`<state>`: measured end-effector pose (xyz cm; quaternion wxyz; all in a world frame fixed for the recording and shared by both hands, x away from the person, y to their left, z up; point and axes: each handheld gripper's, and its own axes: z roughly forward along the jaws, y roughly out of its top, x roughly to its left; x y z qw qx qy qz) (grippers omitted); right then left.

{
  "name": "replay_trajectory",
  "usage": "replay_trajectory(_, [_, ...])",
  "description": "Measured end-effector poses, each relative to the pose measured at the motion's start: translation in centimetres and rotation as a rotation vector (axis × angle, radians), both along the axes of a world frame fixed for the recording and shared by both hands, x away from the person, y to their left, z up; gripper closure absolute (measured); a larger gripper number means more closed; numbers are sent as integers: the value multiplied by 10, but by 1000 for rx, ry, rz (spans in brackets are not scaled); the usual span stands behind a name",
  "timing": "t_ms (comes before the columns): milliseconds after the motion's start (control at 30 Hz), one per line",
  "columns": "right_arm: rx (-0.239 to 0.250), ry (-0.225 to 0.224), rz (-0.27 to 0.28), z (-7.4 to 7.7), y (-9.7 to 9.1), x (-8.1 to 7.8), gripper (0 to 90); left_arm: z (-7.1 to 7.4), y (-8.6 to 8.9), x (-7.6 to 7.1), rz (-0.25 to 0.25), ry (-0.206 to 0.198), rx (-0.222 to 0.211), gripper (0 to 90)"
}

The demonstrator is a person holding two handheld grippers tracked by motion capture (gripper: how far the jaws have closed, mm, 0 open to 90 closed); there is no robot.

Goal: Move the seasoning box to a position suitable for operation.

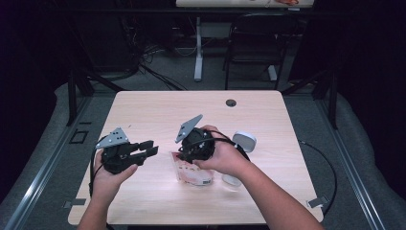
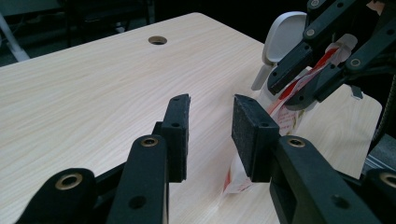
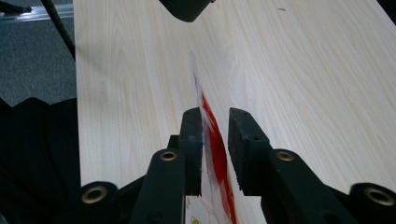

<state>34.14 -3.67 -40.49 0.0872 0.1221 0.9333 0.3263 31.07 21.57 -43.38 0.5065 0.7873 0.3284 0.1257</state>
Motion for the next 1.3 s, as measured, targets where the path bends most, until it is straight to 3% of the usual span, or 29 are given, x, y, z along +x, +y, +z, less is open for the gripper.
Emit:
replay_trajectory(533, [-43,12,16,-3,7,2,817,-1,0,1,0,3,3,666])
replay_trajectory(733, [-68,-18,37,-2,8,0,893,-2,-1,1,0,4,5,665])
replay_trajectory(1300, [-65,-48,58,0,-2,0,900,-5,-5,3,-23,9,10,630])
